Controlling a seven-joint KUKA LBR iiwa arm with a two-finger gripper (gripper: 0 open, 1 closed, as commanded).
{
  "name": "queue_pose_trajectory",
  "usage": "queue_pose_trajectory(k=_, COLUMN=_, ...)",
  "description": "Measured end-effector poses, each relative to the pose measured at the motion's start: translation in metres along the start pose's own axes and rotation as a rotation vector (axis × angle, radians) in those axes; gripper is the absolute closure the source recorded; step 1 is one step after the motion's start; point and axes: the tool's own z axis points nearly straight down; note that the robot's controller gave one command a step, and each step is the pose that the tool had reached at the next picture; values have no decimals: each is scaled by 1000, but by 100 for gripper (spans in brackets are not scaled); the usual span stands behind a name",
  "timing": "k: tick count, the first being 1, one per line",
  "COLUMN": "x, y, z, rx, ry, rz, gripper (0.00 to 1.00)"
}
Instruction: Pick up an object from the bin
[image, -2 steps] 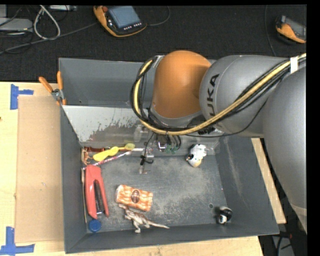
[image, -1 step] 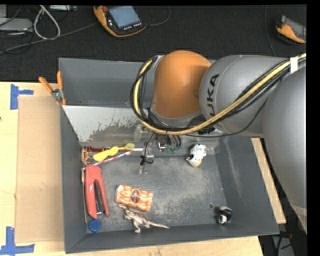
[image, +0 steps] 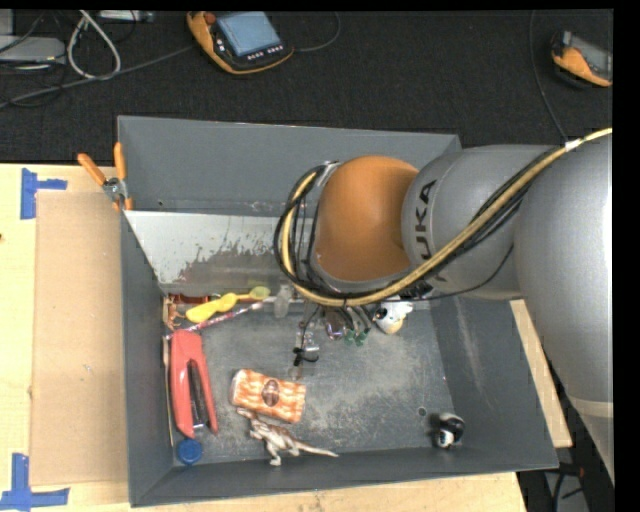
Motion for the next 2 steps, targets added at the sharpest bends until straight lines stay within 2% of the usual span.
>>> queue_pose_trajectory(k=1, x=29, y=17, z=32, rx=0, ry=-4, rz=-52, gripper=0)
queue_pose_trajectory(k=2, x=39, y=0, z=44, rx=0, ry=1, rz=82, gripper=0)
